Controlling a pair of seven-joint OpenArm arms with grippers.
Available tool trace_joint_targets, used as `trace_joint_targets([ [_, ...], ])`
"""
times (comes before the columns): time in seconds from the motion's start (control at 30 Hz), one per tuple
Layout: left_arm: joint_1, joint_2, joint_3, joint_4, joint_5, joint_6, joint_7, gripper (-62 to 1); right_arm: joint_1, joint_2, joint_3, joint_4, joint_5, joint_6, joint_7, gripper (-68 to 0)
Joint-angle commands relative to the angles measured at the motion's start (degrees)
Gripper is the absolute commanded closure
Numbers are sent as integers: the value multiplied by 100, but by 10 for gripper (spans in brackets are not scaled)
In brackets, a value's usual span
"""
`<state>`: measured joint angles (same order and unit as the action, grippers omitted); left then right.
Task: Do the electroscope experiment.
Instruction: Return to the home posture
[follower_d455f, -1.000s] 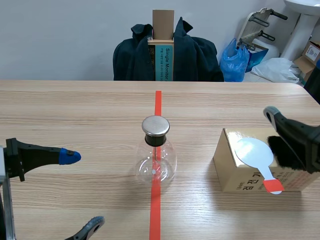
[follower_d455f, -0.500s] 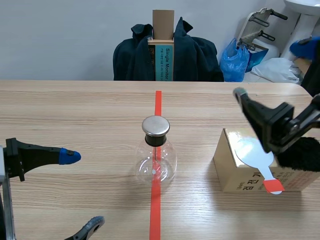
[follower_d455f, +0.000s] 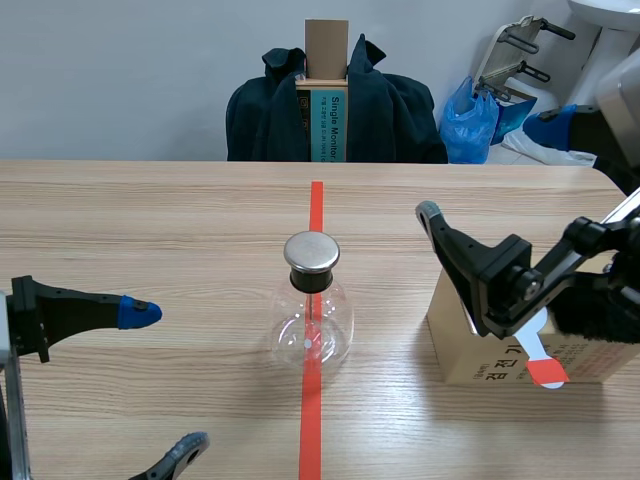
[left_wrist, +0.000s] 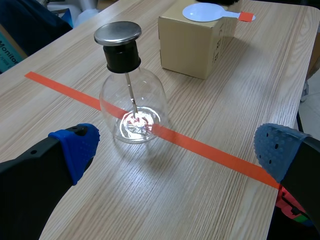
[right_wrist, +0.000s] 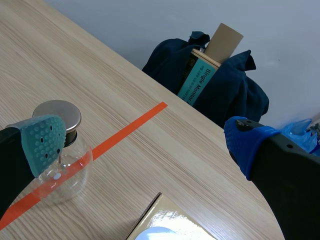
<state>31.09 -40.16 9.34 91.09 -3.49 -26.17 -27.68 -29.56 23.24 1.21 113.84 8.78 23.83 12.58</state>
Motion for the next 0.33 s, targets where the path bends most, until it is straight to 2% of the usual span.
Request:
trace_joint_targets([
  [0.0,0,48,7,70,-59,-11,-101,-623,-11,70,59,15,39,2,39,-679],
  [0.3,0,66,7,70,-57,-11,-101,-623,-11,70,59,15,39,2,17,-679],
])
